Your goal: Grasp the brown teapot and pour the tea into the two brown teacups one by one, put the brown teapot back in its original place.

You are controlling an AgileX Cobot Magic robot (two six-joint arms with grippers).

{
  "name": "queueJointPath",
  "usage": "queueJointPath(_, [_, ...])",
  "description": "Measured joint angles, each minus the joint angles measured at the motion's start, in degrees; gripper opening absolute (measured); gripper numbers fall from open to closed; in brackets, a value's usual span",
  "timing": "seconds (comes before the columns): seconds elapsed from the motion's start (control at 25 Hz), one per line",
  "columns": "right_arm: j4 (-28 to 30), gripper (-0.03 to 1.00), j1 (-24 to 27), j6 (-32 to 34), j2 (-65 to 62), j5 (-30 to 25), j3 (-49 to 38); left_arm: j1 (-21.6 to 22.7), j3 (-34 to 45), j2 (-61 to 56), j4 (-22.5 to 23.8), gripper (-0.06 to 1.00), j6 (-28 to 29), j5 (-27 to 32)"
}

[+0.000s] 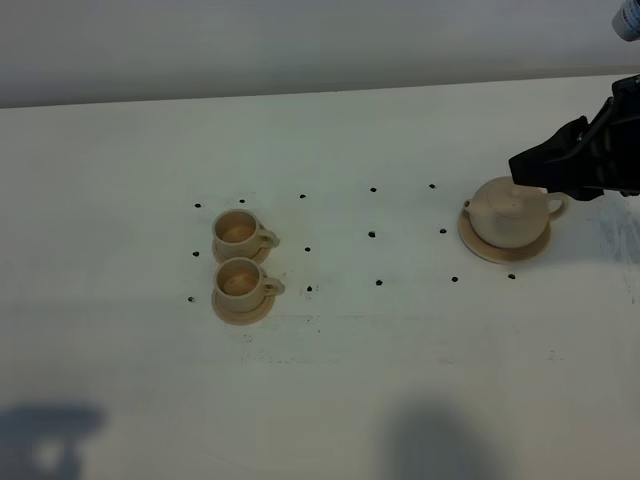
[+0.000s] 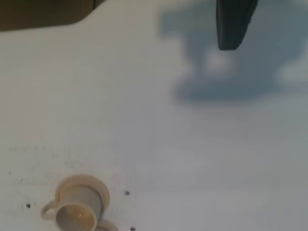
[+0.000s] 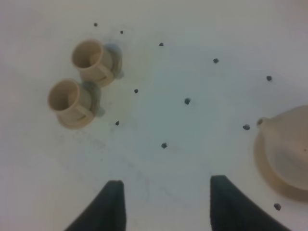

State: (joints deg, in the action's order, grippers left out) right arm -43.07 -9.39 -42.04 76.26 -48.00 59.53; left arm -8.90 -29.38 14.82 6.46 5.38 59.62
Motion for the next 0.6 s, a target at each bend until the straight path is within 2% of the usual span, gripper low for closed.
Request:
queueJointPath(0.4, [0.0, 0.43, 0.0, -1.2, 0.0, 1.3, 0.0, 0.0, 0.0, 0.0, 0.0, 0.61, -0.1, 0.0])
queueJointPath(0.6, [0.0, 0.43, 0.0, -2.7, 0.0, 1.4, 0.0, 3.4, 0.0, 0.0, -0.1, 0.61, -0.1, 0.0])
